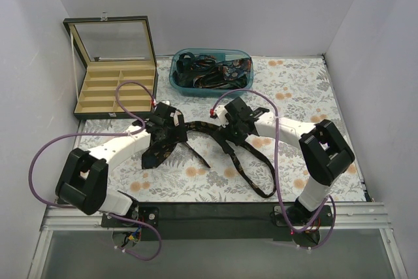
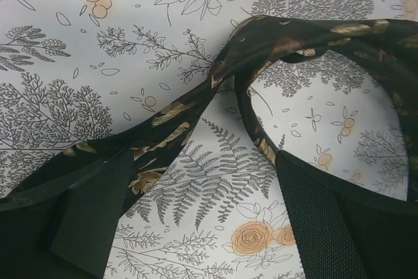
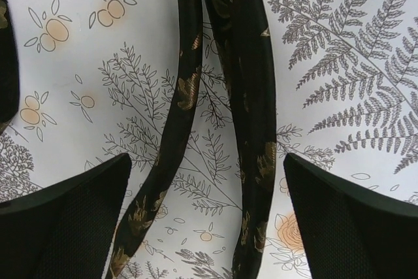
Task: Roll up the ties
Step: Flatten the tie
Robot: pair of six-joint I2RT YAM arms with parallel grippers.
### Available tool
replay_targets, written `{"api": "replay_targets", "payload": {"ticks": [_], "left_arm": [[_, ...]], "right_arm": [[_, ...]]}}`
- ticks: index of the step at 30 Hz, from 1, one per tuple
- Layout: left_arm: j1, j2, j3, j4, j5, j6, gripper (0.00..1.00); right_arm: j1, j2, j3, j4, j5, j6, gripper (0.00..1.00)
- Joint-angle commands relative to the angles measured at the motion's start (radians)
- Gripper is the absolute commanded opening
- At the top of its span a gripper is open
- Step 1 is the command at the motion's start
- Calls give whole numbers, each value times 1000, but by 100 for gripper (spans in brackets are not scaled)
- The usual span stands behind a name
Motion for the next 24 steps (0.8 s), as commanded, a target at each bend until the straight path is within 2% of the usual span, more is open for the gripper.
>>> {"api": "replay_targets", "payload": {"ticks": [1, 3, 6, 7, 9, 11, 12, 13, 14, 15, 16, 17, 18, 20, 24], "left_arm": [[-3, 44, 14, 45, -10, -24, 84], [-4, 81, 21, 57, -25, -30, 84], [-4, 117, 44, 77, -51, -36, 82], [-4, 146, 52, 80, -60, -37, 81], [-6, 177, 72, 88, -88, -42, 77], [-6, 225, 87, 97, -105, -44, 74], [-6, 240, 101, 98, -123, -36, 68], [-6, 252, 112, 98, -135, -30, 62], [-7, 278, 121, 97, -145, -25, 57], [-6, 289, 144, 100, -165, -8, 47], [-6, 303, 158, 101, -168, 7, 39], [-7, 326, 175, 106, -171, 21, 35], [-7, 340, 217, 117, -169, 42, 27], [-13, 384, 264, 158, -156, 102, 20], [-49, 476, 420, 220, -71, 186, 18]], "right_arm": [[6, 11, 31, 23, -18, -13, 87], [6, 10, 23, 24, -15, -10, 82], [4, 1, 3, 24, -22, -1, 67], [4, -11, -5, 23, -27, 5, 57], [6, -27, -28, 24, -38, 15, 50], [6, -51, -45, 26, -49, 34, 33], [4, -61, -66, 24, -65, 45, 27], [6, -80, -75, 26, -73, 65, 14], [6, -94, -91, 24, -81, 79, 9], [6, -108, -118, 24, -108, 93, 5], [6, -135, -135, 24, -125, 108, 1], [4, -149, -149, 26, -148, 146, 1], [4, -163, -179, 32, -208, 166, 1], [7, -208, -216, 56, -281, 244, 1], [30, -301, -322, 252, -415, 399, 1]]}}
